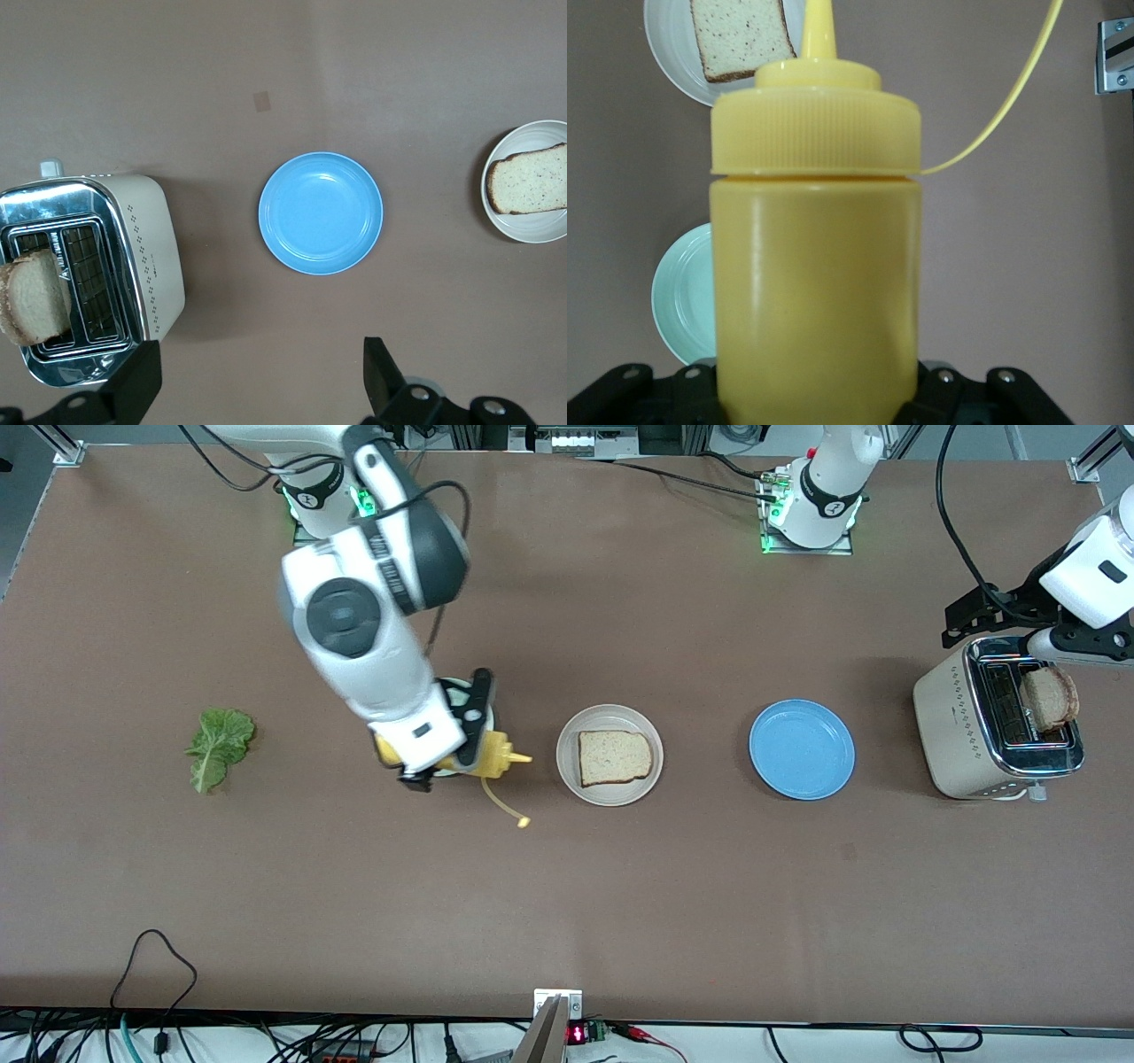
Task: Make sandwich in beige plate with both arms
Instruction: 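Move the yellow bottle back toward its starting spot with the right gripper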
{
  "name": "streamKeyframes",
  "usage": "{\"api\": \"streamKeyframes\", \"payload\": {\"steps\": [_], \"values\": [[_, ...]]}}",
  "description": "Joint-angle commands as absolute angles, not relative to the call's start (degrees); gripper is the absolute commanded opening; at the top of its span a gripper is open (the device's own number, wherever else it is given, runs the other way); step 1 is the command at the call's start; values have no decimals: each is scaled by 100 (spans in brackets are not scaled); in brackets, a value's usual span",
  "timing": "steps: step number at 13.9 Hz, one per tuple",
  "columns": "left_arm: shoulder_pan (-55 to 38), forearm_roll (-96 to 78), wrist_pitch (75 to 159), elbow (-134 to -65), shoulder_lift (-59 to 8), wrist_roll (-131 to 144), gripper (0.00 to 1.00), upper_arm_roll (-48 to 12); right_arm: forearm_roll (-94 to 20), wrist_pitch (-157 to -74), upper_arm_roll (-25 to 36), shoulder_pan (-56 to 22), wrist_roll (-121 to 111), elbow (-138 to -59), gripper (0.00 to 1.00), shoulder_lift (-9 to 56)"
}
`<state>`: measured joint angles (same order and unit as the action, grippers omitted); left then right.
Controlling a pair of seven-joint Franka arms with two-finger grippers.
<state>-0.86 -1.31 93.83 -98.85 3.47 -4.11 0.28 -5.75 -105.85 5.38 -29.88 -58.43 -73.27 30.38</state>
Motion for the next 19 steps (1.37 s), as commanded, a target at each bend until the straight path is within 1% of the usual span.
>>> {"api": "streamKeyframes", "payload": {"steps": [1, 7, 10, 12, 15, 19], "values": [[-26, -149, 9299, -9844, 387, -536, 100, -18, -1438, -10635, 431, -2367, -6781, -7953, 43, 2532], [-26, -149, 9299, -9844, 387, -536, 100, -18, -3574, -10705, 439, -1241, -8698, -9033, 43, 2154], [-26, -149, 9299, -9844, 387, -536, 100, -18, -4366, -10644, 439, -749, -9769, -9429, 43, 2145], [-26, -149, 9299, -9844, 387, -536, 100, -18, -5050, -10617, 439, -389, -10674, -9894, 43, 2153], [-26, -141, 9299, -9844, 387, -527, 100, -35, -5921, -10346, 439, 51, -11835, -10387, 43, 2328], [-35, -1, 9299, -9844, 378, -536, 100, -44, -6625, -9582, 439, 500, -13146, -10503, 43, 2934]]}}
